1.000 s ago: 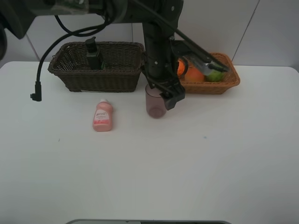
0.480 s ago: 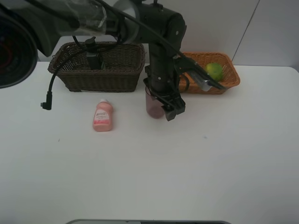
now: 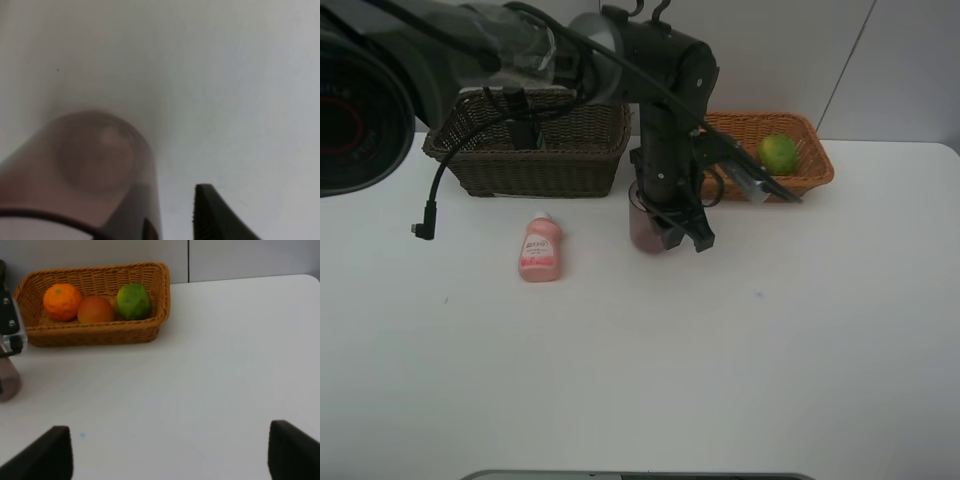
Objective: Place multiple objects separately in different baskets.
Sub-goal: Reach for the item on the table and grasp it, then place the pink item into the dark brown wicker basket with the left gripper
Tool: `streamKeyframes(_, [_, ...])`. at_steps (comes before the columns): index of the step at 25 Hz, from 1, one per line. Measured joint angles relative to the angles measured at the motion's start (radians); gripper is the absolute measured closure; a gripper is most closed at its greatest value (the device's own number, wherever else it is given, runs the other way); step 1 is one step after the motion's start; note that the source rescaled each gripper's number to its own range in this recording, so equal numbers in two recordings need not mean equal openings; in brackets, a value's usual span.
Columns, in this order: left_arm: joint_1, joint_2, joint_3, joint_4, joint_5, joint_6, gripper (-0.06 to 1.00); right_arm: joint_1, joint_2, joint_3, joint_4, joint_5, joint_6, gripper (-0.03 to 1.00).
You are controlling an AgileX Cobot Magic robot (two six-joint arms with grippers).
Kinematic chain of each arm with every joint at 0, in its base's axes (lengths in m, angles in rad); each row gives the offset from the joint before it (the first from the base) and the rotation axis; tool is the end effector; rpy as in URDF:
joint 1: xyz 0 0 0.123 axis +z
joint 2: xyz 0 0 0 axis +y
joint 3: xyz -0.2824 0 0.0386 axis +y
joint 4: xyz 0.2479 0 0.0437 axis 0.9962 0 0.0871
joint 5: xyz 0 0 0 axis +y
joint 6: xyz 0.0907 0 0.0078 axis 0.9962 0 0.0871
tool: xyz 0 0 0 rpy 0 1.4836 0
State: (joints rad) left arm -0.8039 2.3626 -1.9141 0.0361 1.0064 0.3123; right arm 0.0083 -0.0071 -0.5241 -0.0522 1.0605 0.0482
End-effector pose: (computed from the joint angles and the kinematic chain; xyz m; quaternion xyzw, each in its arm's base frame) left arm 0.3411 -0.3499 0.1367 0.5336 0.8395 -0.0090 0.1022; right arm -0.0089 -0.0042 0.2839 0.0183 0.8445 -0.0109 0.5352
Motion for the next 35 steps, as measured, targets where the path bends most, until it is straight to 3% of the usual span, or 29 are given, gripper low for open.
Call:
streamKeyframes(2, [0.000,0.000,0.000,0.004,-0.001,-0.001,0.94,0.000,0.000,0.000,0.000,0.000,0.000,0.36])
streamKeyframes(23, [0.000,-0.005,-0.001,0.001,0.016,-0.016,0.94,0.000,0.000,0.000,0.000,0.000,0.000,0.36])
streamKeyframes(30, [0.013,-0.123,-0.053,-0.003,0.087,-0.198,0.94,0.000,0.000,0.000,0.000,0.000,0.000,0.36])
streamKeyframes(35, [0.078,-0.192,-0.103,0.006,0.109,-0.366,0.94,0.000,0.000,0.000,0.000,0.000,0.000,0.36])
